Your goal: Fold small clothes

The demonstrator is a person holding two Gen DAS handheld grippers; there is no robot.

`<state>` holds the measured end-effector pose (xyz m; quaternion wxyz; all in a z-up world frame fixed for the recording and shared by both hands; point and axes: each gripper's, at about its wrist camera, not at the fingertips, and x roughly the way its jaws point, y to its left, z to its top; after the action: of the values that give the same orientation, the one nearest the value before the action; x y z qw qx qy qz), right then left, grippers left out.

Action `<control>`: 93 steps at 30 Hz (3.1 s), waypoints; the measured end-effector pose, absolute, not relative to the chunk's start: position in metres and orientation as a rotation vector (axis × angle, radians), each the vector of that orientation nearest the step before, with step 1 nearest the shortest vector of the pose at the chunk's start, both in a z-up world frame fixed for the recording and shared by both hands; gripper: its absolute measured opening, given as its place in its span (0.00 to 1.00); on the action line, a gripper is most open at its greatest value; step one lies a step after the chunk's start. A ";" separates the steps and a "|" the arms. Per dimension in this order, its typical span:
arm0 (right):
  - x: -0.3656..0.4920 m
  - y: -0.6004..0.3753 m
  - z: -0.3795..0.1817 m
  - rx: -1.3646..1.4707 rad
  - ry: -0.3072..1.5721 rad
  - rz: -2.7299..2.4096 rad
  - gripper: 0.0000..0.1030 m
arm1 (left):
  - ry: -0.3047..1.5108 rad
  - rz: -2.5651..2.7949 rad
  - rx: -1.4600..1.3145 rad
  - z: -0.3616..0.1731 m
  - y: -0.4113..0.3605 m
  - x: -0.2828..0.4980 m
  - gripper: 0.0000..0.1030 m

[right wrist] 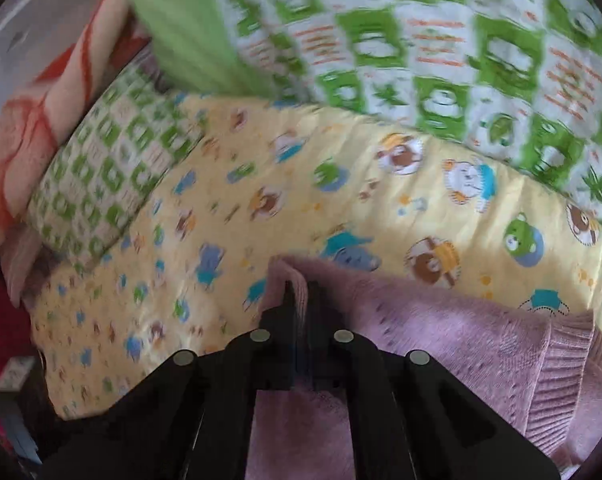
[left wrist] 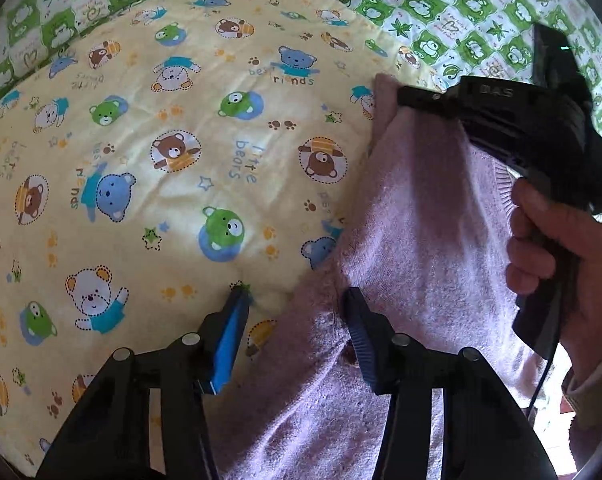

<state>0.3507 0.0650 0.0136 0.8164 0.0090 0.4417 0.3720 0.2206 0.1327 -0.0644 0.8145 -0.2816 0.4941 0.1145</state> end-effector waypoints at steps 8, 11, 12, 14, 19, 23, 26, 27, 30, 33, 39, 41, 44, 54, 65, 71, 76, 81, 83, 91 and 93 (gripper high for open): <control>0.337 0.031 0.018 0.143 0.951 0.665 0.14 | 1.090 0.257 -0.542 -0.060 0.132 0.212 0.49; 0.315 0.004 0.032 0.183 0.911 0.623 0.39 | 1.103 0.257 -0.537 -0.058 0.132 0.201 0.48; 0.306 -0.007 0.036 0.196 0.895 0.612 0.41 | 1.107 0.256 -0.534 -0.056 0.133 0.197 0.49; 0.282 -0.028 0.042 0.216 0.876 0.593 0.42 | 1.114 0.257 -0.537 -0.052 0.134 0.184 0.52; 0.210 -0.090 0.038 0.281 0.894 0.509 0.42 | 1.137 0.249 -0.527 -0.046 0.135 0.141 0.58; 0.152 -0.136 0.022 0.320 0.945 0.418 0.43 | 1.166 0.230 -0.505 -0.043 0.135 0.095 0.60; 0.110 -0.170 0.010 0.351 0.977 0.348 0.43 | 1.187 0.196 -0.519 -0.042 0.136 0.070 0.64; 0.098 -0.182 0.006 0.363 0.982 0.326 0.43 | 1.193 0.179 -0.527 -0.043 0.136 0.061 0.66; 0.060 -0.216 -0.003 0.403 0.991 0.252 0.43 | 1.208 0.140 -0.536 -0.042 0.134 0.036 0.69; 0.027 -0.241 -0.007 0.433 0.989 0.191 0.43 | 1.225 0.117 -0.502 -0.042 0.129 0.017 0.69; -0.033 -0.278 -0.006 0.486 0.954 0.099 0.44 | 1.258 0.065 -0.427 -0.039 0.113 -0.009 0.72; -0.051 -0.287 -0.008 0.509 0.946 0.079 0.46 | 1.268 0.047 -0.414 -0.039 0.109 -0.015 0.74; -0.079 -0.294 -0.013 0.532 0.944 0.054 0.50 | 1.282 0.022 -0.406 -0.040 0.106 -0.031 0.75; -0.141 -0.289 -0.043 0.577 1.000 0.095 0.50 | 1.310 -0.040 -0.375 -0.049 0.097 -0.076 0.79; -0.161 -0.279 -0.071 0.693 0.925 0.247 0.56 | 1.276 -0.118 -0.407 -0.051 0.075 -0.086 0.61; -0.160 -0.281 -0.078 0.760 0.893 0.299 0.52 | 1.279 -0.139 -0.427 -0.056 0.072 -0.080 0.33; -0.167 -0.281 -0.090 0.761 0.969 0.301 0.06 | 1.263 -0.146 -0.512 -0.057 0.091 -0.089 0.07; -0.177 -0.291 -0.087 0.789 0.958 0.303 0.06 | 1.244 -0.149 -0.488 -0.049 0.087 -0.093 0.06; -0.171 -0.290 -0.082 0.807 0.956 0.325 0.06 | 1.225 -0.160 -0.495 -0.040 0.087 -0.090 0.06; -0.143 -0.291 -0.023 0.835 0.820 0.437 0.06 | 1.083 -0.191 -0.525 0.021 0.090 -0.054 0.05; -0.130 -0.292 -0.008 0.834 0.782 0.458 0.06 | 1.036 -0.193 -0.533 0.037 0.090 -0.035 0.05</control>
<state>-0.1303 -0.2915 -0.0084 0.8162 0.3911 0.3668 0.2150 -0.0348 0.0904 0.0366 0.8308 -0.2511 0.4883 -0.0911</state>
